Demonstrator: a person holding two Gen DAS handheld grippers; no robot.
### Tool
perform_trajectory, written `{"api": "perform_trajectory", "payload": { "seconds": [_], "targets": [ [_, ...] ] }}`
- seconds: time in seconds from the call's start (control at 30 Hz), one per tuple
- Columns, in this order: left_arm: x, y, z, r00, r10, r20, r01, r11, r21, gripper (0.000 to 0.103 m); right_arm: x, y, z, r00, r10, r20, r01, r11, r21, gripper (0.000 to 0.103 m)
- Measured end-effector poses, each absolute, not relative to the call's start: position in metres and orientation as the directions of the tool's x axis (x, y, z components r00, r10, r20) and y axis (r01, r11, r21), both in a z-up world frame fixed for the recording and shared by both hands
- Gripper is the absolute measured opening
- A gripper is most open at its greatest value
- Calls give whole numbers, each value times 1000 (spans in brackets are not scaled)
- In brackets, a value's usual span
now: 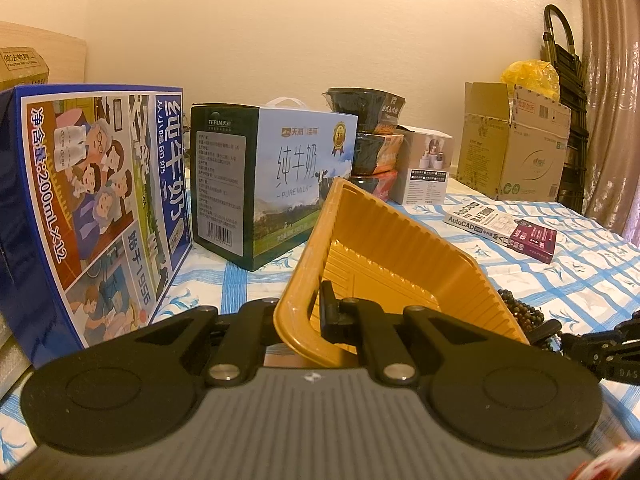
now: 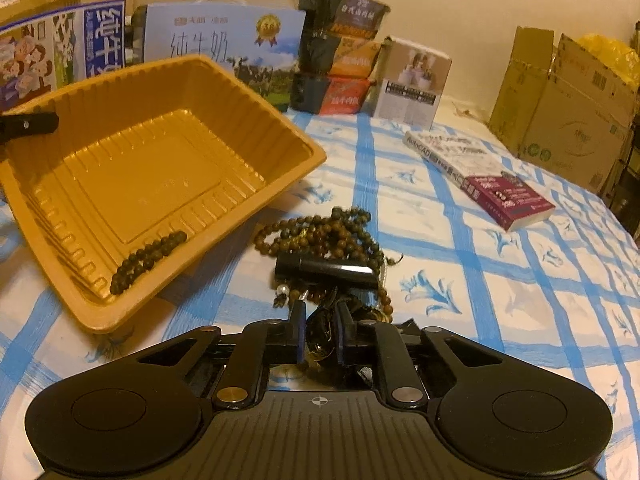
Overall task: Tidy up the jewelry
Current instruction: 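Pick a black strap item from the pile with the right tool and drop it into the tray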
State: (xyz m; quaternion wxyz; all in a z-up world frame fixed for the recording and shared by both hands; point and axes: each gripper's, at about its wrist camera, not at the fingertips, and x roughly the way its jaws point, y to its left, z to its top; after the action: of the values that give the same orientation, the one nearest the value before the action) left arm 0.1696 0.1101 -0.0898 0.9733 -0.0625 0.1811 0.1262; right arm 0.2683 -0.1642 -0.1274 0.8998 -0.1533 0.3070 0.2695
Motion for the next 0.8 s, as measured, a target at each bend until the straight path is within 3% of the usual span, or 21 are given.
{"api": "perform_trajectory", "payload": {
  "seconds": [0.23,0.47,0.8],
  "targets": [
    [169,109,-90,903,218,-369,-263,962,-75,7,260,-162,-104,699,426,-574,-582,805,-112,14],
    [169,110,-90,903,216,-371,-263,962,-78,7,238,-122,-67,644,601,-473,-704,708,-59,14],
    [168,110,-92,903,214,-373,-263,961,-85,7,228,-44,-95,486,706,-515,-812,583,33,14]
  ]
}}
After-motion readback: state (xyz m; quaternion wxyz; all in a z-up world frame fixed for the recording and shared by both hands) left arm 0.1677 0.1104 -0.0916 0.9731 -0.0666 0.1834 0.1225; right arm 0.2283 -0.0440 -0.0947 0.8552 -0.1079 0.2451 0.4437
